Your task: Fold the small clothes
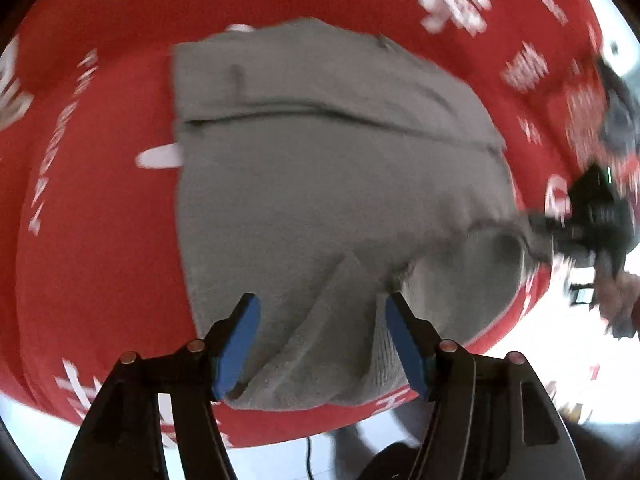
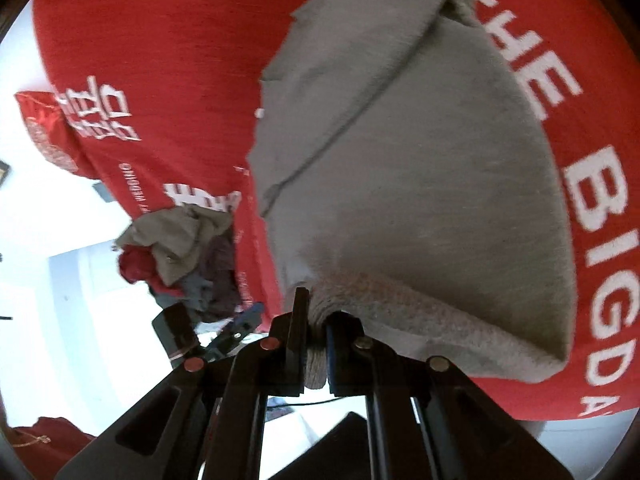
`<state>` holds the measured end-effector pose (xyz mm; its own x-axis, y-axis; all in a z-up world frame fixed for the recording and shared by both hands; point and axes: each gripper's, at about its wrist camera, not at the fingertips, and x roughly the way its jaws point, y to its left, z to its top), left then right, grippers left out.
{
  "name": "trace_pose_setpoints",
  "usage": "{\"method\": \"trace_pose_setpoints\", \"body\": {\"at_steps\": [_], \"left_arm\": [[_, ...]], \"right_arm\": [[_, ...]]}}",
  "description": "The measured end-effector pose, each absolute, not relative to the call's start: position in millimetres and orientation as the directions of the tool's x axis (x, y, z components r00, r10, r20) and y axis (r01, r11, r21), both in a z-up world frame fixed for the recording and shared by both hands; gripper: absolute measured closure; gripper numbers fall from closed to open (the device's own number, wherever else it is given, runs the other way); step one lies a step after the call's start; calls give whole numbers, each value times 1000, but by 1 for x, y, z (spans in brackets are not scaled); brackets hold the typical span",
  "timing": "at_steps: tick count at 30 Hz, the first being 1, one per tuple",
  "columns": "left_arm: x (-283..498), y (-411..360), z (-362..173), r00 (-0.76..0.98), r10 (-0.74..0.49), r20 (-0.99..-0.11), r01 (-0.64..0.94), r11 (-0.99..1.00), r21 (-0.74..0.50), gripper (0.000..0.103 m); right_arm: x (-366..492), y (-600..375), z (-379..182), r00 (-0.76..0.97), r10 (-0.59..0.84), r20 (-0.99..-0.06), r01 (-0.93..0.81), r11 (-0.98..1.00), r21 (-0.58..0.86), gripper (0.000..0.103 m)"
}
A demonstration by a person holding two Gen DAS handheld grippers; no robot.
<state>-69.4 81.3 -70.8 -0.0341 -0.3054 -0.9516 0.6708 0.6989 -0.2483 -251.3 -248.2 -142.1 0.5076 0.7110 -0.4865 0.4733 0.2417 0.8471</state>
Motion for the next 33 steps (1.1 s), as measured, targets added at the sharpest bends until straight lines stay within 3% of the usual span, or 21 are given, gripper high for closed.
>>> {"method": "trace_pose_setpoints", "body": {"at_steps": [2,3,4,6,8,11,15,17,22,29,30,31,32,33], "left_arm": [[-76,68,-80,-69,-268,-961,753,618,-226,37],[-78,62,-84,-76,-247,-966,778,591,-212,37],[-81,59,-87,-80,-228,-970,801,565,-199,37],[-83,52,-96,-113,-211,-971,823,527,-210,37],[-81,48,-101,-165,-212,-963,823,509,-253,37],[-79,48,-107,-210,-201,-957,826,487,-284,37],[-72,47,-109,-260,-210,-942,817,472,-331,37],[-67,47,-110,-289,-220,-932,802,475,-361,37],[-65,45,-111,-358,-240,-902,769,472,-430,37],[-81,20,-115,-357,-210,-910,812,412,-413,37],[-81,20,-114,-351,-213,-912,813,415,-409,44],[-81,20,-114,-346,-217,-913,812,419,-407,67],[-82,21,-114,-352,-217,-911,803,431,-413,75],[-82,25,-113,-358,-223,-907,792,442,-421,77]], "right_arm": [[-250,-251,-143,451,688,-568,504,328,799,90],[-246,-251,-139,387,655,-649,514,431,742,82],[-246,-250,-136,357,635,-684,510,481,713,60],[-243,-243,-116,293,549,-783,433,653,621,40],[-242,-231,-95,258,453,-853,317,795,518,40],[-243,-201,-76,206,232,-951,77,965,252,40],[-244,-164,-82,200,78,-977,-179,983,42,40],[-239,-159,-86,207,73,-976,-192,981,32,40],[-222,-192,-93,235,214,-948,13,975,223,40],[-202,-223,-110,230,381,-895,148,896,419,40],[-195,-222,-115,216,407,-888,150,884,442,40],[-189,-218,-120,193,423,-885,156,877,453,45],[-186,-211,-126,167,438,-883,161,872,463,54],[-187,-207,-130,146,448,-882,160,869,468,94]]}}
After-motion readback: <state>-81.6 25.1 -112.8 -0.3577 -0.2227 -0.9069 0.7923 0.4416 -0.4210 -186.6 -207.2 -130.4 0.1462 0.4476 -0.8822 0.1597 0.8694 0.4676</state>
